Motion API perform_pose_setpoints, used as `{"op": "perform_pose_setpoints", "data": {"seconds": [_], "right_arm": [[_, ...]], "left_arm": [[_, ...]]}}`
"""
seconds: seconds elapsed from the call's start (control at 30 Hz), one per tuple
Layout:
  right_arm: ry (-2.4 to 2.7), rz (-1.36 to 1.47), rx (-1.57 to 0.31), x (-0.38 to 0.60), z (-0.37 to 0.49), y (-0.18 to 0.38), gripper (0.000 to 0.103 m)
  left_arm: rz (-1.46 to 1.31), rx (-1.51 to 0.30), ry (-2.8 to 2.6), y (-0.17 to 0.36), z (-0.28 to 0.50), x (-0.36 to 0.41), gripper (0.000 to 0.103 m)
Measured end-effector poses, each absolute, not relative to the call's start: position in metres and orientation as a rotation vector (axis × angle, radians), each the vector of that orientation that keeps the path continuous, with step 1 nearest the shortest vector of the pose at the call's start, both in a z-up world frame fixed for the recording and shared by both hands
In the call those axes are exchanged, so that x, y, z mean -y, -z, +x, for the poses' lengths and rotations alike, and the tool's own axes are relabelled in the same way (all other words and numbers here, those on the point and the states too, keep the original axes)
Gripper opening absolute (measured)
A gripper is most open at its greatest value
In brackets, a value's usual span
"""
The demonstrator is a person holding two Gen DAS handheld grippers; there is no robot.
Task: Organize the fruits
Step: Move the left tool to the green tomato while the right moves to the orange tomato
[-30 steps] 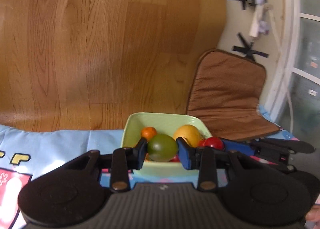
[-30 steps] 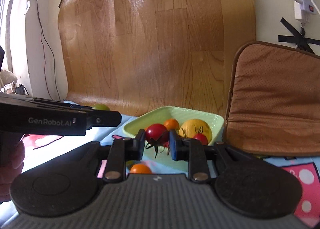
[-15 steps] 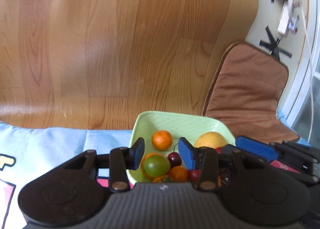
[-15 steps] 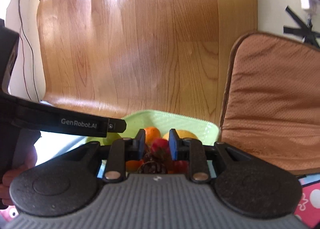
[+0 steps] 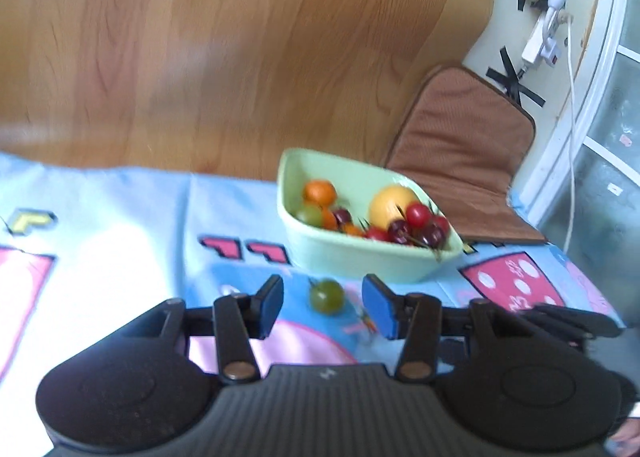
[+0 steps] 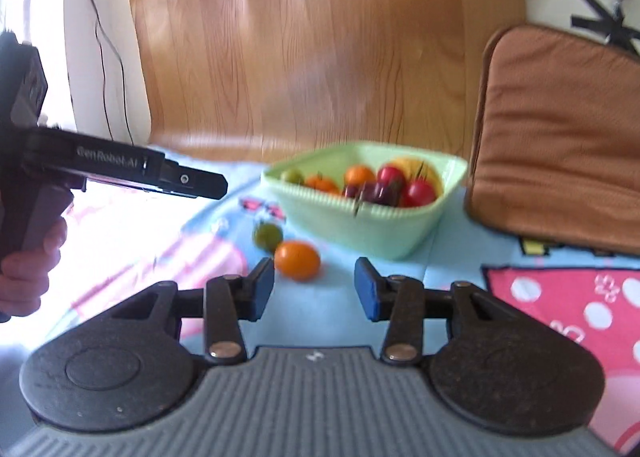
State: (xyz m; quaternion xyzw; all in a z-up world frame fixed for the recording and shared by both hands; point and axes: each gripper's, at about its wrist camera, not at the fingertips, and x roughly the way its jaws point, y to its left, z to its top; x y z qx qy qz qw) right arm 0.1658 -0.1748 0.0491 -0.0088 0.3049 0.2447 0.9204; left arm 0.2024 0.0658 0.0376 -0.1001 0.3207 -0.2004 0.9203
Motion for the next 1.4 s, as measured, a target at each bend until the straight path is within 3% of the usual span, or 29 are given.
{"op": "perform_pose_setpoints", "data": {"seconds": [0.3, 0.4, 0.47, 0.53, 1.1, 1.4], "right_arm": [[-0.53, -0.021, -0.727, 0.15, 0.205, -0.035, 0.047], [-0.542, -0.042, -0.745, 0.142, 0.209, -0.032, 0.047], [-0.543, -0.048, -0.744, 0.14, 0.209, -0.032, 0.041], [-0.541, -0.044, -0.734, 0.141, 0.206, -0.033, 0.038], [-0.51, -0.049, -0.679, 0.186, 0.031, -0.053, 0.038], [-0.455, -0.034, -0.671, 0.196, 0.006, -0.051, 0.038]], "left_arm": [[-0.143, -0.714, 0.413, -0.012, 0.237, -0.038, 0.044], [-0.163, -0.735, 0.404, -0.002, 0.244, -0.038, 0.038], [-0.164, -0.736, 0.395, -0.001, 0.242, -0.039, 0.026], [-0.195, -0.752, 0.399, -0.003, 0.237, -0.043, 0.026], [-0.197, -0.705, 0.424, -0.006, 0.05, -0.032, 0.026], [-0.073, -0.662, 0.343, -0.005, 0.007, -0.017, 0.027]]}}
